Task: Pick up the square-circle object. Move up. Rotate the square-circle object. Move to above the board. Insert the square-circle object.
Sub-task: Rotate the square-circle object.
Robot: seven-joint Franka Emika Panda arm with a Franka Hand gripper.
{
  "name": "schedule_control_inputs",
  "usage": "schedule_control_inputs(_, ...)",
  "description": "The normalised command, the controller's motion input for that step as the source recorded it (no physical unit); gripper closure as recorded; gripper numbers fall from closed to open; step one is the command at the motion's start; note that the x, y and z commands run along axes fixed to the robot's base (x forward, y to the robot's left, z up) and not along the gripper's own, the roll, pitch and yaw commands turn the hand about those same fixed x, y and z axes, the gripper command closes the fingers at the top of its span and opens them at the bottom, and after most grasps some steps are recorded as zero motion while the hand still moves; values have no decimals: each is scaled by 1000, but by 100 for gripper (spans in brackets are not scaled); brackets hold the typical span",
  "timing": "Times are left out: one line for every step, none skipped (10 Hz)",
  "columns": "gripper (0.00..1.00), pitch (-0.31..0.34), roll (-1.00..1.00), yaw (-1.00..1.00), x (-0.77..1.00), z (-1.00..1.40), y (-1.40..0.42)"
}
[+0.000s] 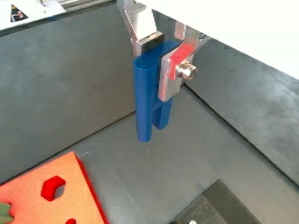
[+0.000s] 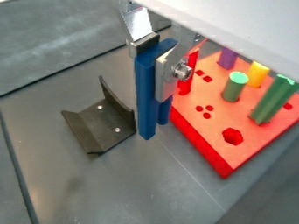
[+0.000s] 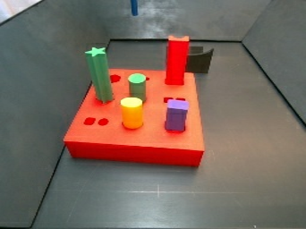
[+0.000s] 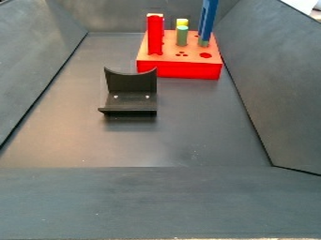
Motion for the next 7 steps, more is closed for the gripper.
schedule_control_inputs(100, 214, -49, -105, 59, -61, 19)
schedule_control_inputs(100, 182, -45, -368, 56, 0, -11)
schedule_control_inputs(100, 125, -39, -292, 48, 11, -15)
schedule_control_inputs(100, 115, -38, -232, 46, 12, -14)
schedule_control_inputs(100, 113, -38, -245, 0, 0, 0)
schedule_control_inputs(100, 112, -38, -209, 0, 0, 2)
schedule_control_inputs(100, 103, -37, -132, 0, -1000, 0)
